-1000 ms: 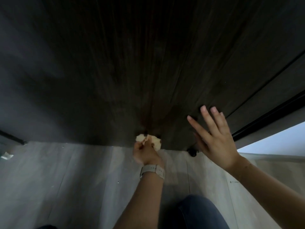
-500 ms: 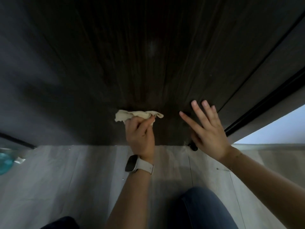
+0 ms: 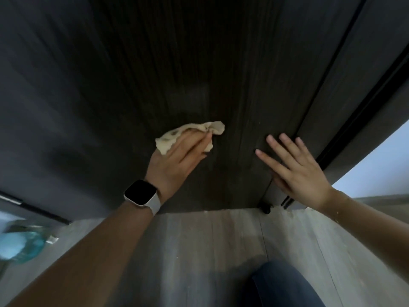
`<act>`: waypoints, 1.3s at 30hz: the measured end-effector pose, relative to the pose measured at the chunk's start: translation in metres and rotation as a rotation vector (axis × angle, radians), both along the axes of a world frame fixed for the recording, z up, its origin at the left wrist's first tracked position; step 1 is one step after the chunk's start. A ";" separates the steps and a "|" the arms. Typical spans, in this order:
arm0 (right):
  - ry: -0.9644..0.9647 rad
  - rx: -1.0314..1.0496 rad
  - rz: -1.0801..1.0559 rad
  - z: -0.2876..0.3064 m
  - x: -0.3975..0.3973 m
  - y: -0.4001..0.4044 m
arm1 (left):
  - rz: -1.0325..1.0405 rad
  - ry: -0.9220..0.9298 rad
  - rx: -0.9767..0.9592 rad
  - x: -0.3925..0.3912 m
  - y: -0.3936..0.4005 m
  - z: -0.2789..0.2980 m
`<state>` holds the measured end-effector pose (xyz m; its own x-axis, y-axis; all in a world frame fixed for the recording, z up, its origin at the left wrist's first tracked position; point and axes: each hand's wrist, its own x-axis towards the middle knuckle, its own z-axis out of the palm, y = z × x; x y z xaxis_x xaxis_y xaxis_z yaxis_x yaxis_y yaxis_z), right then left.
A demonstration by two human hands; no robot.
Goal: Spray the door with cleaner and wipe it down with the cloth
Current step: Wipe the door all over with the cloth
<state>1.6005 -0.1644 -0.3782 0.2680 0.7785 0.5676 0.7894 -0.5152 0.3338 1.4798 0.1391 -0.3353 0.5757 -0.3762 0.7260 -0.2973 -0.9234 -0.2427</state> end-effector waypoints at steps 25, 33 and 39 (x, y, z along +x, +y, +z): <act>0.030 -0.093 -0.022 -0.022 0.018 -0.056 | 0.117 0.669 0.650 0.034 -0.056 -0.209; 0.061 -0.076 -0.065 -0.011 0.013 -0.065 | -0.199 0.182 0.503 0.050 -0.075 -0.067; 0.060 0.016 -0.116 0.026 0.009 -0.063 | 0.073 0.117 0.729 0.048 -0.078 -0.057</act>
<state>1.6098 -0.2271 -0.3520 0.3893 0.7315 0.5598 0.7427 -0.6088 0.2790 1.5280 0.0608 -0.3920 0.6756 -0.6972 0.2395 -0.3027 -0.5586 -0.7722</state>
